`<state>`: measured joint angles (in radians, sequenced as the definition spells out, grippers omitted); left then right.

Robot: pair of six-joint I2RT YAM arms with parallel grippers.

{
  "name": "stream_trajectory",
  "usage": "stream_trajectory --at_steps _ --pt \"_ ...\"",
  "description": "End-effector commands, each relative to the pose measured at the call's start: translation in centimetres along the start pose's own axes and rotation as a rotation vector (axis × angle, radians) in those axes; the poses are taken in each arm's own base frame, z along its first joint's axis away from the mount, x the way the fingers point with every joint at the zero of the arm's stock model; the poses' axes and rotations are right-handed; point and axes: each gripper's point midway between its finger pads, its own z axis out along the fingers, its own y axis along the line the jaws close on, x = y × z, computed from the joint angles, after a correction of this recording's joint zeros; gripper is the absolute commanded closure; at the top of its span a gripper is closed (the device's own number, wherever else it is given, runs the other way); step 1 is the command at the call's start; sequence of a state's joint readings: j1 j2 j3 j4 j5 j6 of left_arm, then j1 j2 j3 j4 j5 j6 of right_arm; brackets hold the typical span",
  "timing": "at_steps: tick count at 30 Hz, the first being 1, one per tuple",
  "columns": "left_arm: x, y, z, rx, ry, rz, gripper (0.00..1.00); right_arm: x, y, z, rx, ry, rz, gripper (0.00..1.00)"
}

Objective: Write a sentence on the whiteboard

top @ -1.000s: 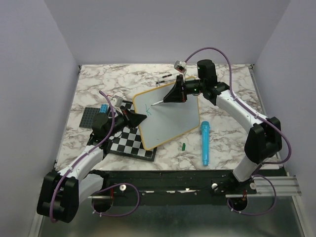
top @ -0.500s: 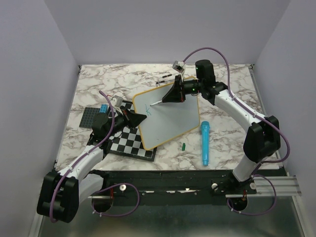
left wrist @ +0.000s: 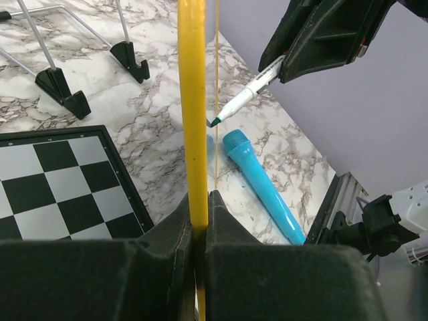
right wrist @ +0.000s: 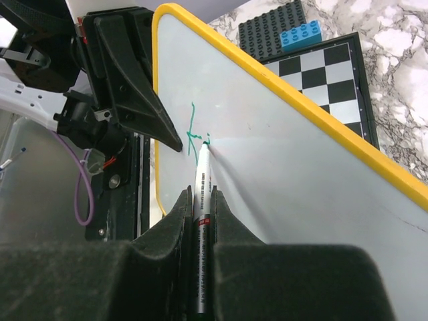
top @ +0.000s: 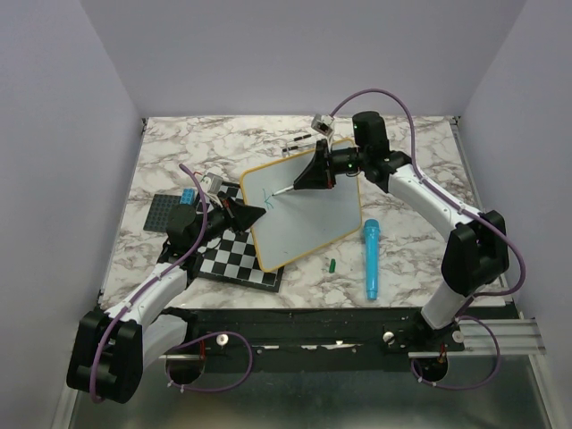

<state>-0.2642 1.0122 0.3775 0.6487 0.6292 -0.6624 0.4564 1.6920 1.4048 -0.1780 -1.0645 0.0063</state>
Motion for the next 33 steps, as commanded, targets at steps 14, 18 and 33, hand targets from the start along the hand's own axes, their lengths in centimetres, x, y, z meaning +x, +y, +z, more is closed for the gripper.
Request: stream_trajectory --at_steps 14,18,33 --pt "-1.4 -2.0 0.1 0.085 -0.028 0.087 1.00 0.8 -0.4 0.1 0.060 0.022 -0.001 0.99" --pt "-1.5 -2.0 0.1 0.085 -0.029 0.088 1.00 0.6 -1.1 -0.7 0.084 0.010 0.009 0.99" --pt "-1.5 -2.0 0.2 0.086 -0.029 0.087 1.00 3.7 -0.4 -0.6 0.019 0.081 0.050 0.99"
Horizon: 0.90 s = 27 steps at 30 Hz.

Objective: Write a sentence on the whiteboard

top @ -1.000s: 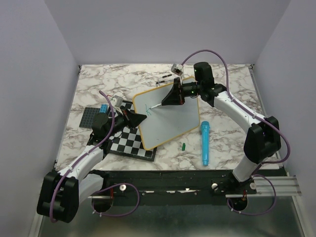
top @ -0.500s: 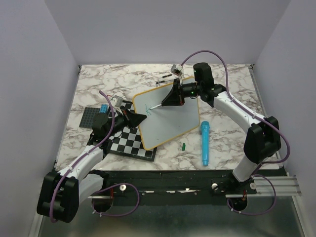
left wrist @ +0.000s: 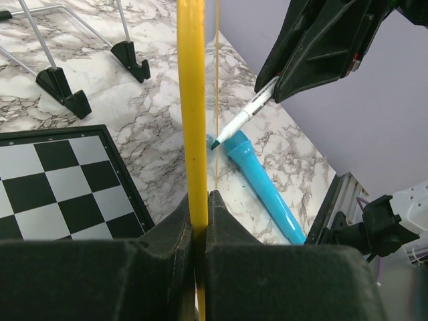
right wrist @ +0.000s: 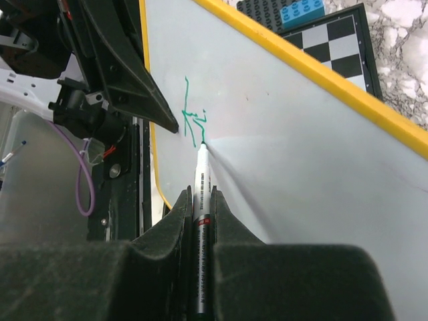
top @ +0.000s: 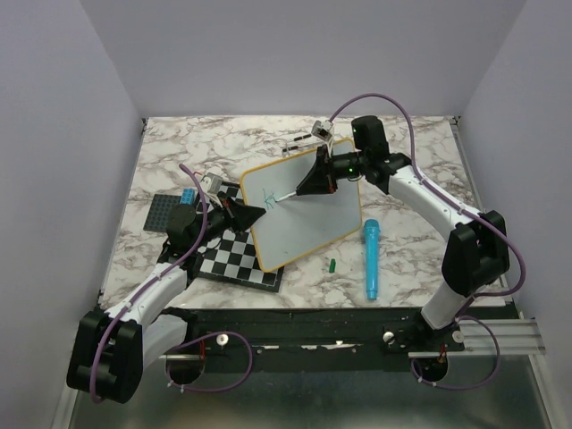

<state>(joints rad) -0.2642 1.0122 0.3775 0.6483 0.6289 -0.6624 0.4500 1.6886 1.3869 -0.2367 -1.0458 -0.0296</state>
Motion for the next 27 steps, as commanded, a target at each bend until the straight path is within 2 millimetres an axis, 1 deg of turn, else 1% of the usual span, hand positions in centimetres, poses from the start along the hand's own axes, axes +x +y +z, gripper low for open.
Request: stream_trajectory --at_steps 1,2,4,8,11,12,16,18,22,27 --pt "-1.4 -2.0 0.2 0.086 -0.029 0.088 1.00 2.5 0.2 0.0 -0.014 0.054 0.016 0.99" --pt "-1.5 -2.0 0.2 0.087 -0.030 0.089 1.00 2.8 0.2 0.0 -0.016 0.059 0.019 0.99" --pt "-1.4 -2.0 0.2 0.088 -0.028 0.088 1.00 2.8 0.3 0.0 -0.015 0.058 0.016 0.99" --pt "-1.4 -2.0 0.2 0.089 -0.028 0.086 1.00 1.8 0.1 -0.1 0.006 0.046 -0.002 0.99" --pt "-1.3 -2.0 0.2 0.089 -0.025 0.086 1.00 0.1 -0.2 -0.6 0.038 0.018 -0.023 0.99" --pt "-1.3 -2.0 0.1 0.090 -0.026 0.085 1.00 -0.8 -0.2 -0.7 0.042 0.003 -0.037 0.99" --pt "-1.4 -2.0 0.2 0.089 -0.027 0.085 1.00 -2.8 -0.3 -1.4 0.055 -0.032 -0.048 0.99" --pt "-1.3 -2.0 0.2 0.091 -0.024 0.086 1.00 -3.3 -0.2 -1.8 0.056 -0.043 -0.055 0.99" --pt "-1.4 -2.0 0.2 0.090 -0.026 0.085 1.00 -3.4 0.8 -2.0 0.026 -0.057 -0.062 0.99" --pt "-1.4 -2.1 0.2 0.095 -0.027 0.088 1.00 -2.5 0.0 -1.7 0.036 -0.048 -0.039 0.99"
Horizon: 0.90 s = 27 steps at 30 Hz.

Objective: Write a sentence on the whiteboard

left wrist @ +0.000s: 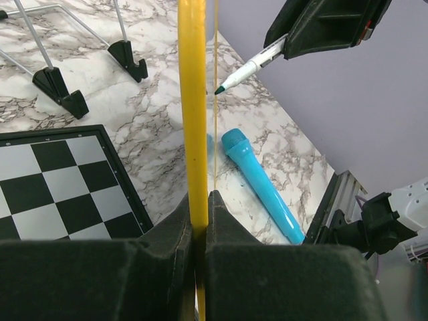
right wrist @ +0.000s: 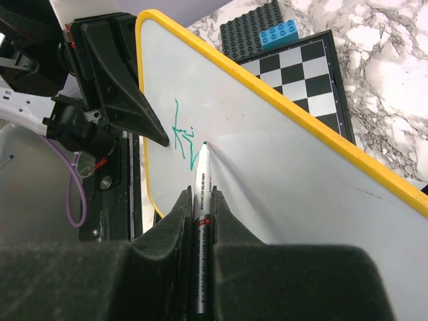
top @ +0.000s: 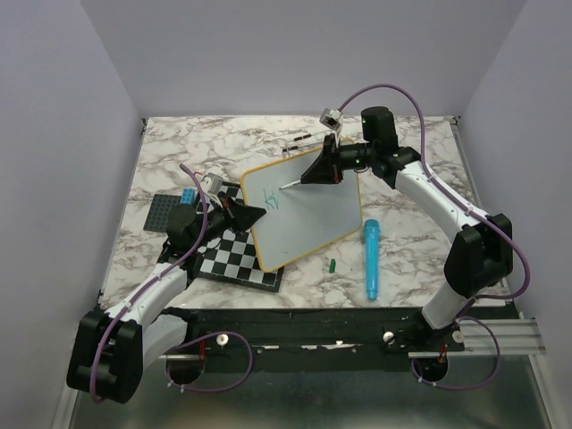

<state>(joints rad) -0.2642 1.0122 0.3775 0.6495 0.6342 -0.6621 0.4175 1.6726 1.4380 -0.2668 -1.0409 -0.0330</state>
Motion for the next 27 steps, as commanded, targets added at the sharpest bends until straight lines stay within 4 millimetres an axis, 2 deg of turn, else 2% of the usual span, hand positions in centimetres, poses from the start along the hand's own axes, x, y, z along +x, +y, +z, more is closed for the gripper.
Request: stream_trajectory --at_steps 1,9,17,20,27 --pt "-1.5 -2.0 0.2 0.090 -0.029 0.087 1.00 -0.1 0.1 0.0 -0.002 -0.012 0.000 0.99" --pt "-1.4 -2.0 0.2 0.089 -0.026 0.084 1.00 0.9 -0.2 0.5 -0.014 0.006 0.026 0.99" --pt "-1.4 -1.9 0.2 0.086 -0.029 0.085 1.00 3.8 -0.1 0.5 -0.025 0.056 0.058 0.99" --pt "-1.5 -1.9 0.3 0.088 -0.029 0.085 1.00 4.3 -0.1 0.5 -0.027 0.065 0.065 0.99" --pt "-1.4 -2.0 0.3 0.089 -0.028 0.085 1.00 2.1 0.4 0.4 -0.035 0.032 0.030 0.99"
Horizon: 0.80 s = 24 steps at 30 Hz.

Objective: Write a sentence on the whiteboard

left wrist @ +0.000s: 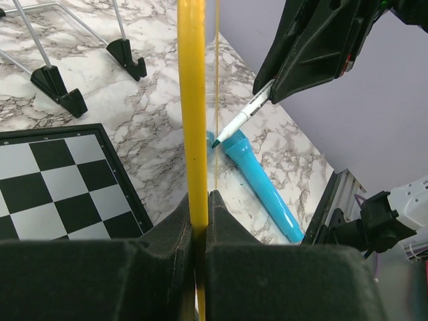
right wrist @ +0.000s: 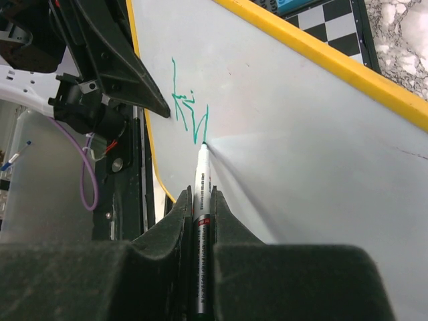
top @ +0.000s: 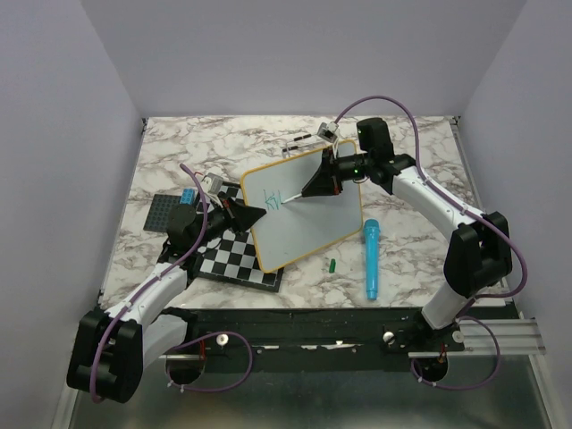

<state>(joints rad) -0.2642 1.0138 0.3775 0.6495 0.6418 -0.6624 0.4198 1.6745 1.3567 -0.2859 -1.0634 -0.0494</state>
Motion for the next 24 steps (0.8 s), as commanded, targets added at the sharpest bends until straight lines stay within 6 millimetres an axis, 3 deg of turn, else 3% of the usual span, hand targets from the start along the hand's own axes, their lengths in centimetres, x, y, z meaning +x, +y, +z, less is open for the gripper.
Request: stream_trajectory --at_steps 1,9,24 --pt "-1.5 -1.8 0.3 0.082 -0.034 0.085 1.00 -1.9 0.5 0.0 -0.007 -0.026 -0.047 0.99" --pt "-1.5 -1.9 0.2 0.083 -0.033 0.087 1.00 -3.8 0.4 -0.2 0.017 -0.059 -0.067 0.99" --pt "-1.6 -2.0 0.2 0.085 -0.035 0.088 1.00 -3.9 -1.3 -1.6 0.105 -0.082 -0.034 0.99"
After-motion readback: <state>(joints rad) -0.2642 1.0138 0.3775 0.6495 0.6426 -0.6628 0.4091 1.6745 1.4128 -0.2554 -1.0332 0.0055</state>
